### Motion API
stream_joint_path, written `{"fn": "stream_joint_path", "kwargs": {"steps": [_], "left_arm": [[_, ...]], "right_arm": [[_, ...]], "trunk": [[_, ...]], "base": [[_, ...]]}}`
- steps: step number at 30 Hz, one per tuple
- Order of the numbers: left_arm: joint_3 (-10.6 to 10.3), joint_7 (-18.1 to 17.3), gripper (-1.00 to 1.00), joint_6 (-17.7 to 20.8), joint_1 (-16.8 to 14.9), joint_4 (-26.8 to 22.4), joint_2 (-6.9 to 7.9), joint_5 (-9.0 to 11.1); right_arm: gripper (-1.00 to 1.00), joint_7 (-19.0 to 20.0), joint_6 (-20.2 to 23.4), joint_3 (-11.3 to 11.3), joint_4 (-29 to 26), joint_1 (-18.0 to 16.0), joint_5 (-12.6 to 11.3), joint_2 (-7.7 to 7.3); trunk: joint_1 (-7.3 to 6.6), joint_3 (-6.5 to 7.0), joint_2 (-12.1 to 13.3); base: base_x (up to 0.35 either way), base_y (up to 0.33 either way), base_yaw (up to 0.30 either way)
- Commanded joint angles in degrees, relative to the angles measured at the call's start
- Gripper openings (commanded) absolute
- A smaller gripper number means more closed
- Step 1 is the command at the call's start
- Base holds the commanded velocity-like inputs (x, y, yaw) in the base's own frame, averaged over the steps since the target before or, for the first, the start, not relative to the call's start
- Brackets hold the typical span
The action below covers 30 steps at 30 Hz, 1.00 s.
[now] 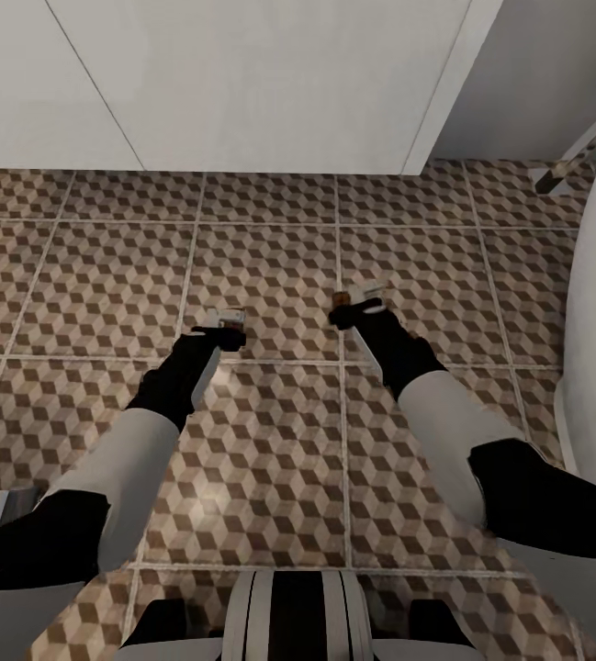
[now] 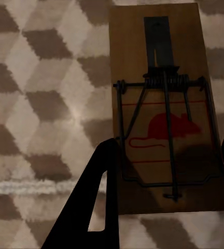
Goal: Take the four mousetraps from the cabinet in the bathroom and place them on the bathroom floor. Make sure all four end up on the same floor surface, and ensure that at least two of them are either under or directly next to the same bathroom sink.
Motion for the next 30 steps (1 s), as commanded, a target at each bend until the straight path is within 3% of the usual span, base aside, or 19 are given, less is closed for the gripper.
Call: {"fn": "stream_joint_path", "kwargs": {"steps": [1, 6, 10, 19, 24, 30], "left_arm": [[-0.1, 0.1, -1.0, 1.4, -0.6, -0.3, -0.04, -0.5], [-0.1, 0.1, -1.0, 2.3, -1.3, 0.3, 0.04, -0.5], [-0.1, 0.1, -1.0, -0.2, -1.5, 1.9, 0.11, -0.5], [-0.1, 0.1, -1.0, -2.2, -1.5, 2.0, 0.21, -0.5], [-0.2, -0.2, -1.0, -9.3, -1.5, 3.1, 0.73, -0.4], [-0.4, -0.4, -1.0, -11.7, -1.6, 3.6, 1.57, -0.3]], "right_arm": [[-1.0, -0.2, 0.9, 0.1, 0.1, -1.0, 0.3, 0.0], [-1.0, -0.3, 1.7, 0.1, 0.7, -2.6, 0.5, 0.0], [-1.0, -0.3, 1.5, 0.1, 2.6, -2.9, 0.5, 0.0], [-1.0, -0.1, -1.6, 0.1, 5.5, -3.0, 0.4, 0.0], [-1.0, 0.1, -2.2, 0.2, 5.6, -3.0, 0.4, 0.0], [-1.0, 0.7, -2.2, 0.2, 5.7, -3.0, 0.4, 0.0]], "trunk": [[0.0, -0.03, 0.0], [0.0, -0.03, 0.0], [0.0, -0.03, 0.0], [0.0, -0.03, 0.0], [0.0, -0.03, 0.0], [0.0, -0.03, 0.0]], "base": [[0.0, 0.0, 0.0], [0.0, 0.0, 0.0], [0.0, 0.0, 0.0], [0.0, 0.0, 0.0], [0.0, 0.0, 0.0], [0.0, 0.0, 0.0]]}}
